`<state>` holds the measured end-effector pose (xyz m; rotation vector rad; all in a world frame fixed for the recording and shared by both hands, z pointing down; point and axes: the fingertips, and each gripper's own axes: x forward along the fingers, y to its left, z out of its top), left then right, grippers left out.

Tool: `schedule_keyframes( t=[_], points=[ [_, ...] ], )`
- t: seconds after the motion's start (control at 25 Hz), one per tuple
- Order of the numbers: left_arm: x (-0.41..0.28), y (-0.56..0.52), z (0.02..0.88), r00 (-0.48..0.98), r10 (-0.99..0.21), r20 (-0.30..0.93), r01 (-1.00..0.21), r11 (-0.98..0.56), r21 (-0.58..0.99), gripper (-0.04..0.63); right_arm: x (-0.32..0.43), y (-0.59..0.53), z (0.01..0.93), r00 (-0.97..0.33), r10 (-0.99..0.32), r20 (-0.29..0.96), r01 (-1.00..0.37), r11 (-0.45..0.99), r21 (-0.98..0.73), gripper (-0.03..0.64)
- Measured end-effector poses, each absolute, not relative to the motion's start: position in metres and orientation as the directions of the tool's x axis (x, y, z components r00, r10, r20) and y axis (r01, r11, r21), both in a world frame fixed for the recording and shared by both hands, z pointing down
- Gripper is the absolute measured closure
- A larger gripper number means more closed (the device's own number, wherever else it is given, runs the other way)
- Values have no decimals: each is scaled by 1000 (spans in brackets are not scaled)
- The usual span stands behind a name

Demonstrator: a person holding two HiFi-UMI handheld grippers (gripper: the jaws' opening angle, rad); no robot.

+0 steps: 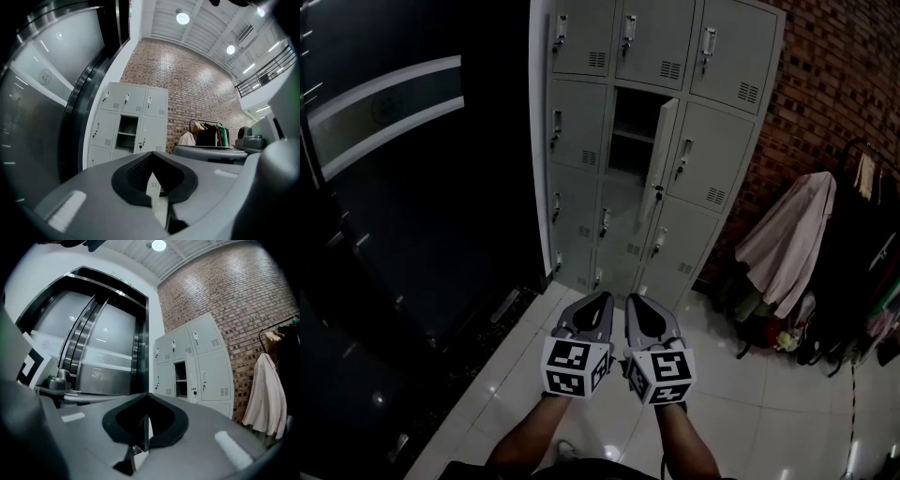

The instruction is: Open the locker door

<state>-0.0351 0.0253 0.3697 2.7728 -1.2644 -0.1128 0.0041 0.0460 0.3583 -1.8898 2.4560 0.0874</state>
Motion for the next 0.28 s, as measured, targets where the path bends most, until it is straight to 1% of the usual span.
schedule_keyframes(
  t=[0.28],
  points=[
    [-29, 42, 374, 646, -762, -33, -757, -646, 102, 591, 7, 62, 371, -272, -961, -57, -962, 271, 17, 620]
  ],
)
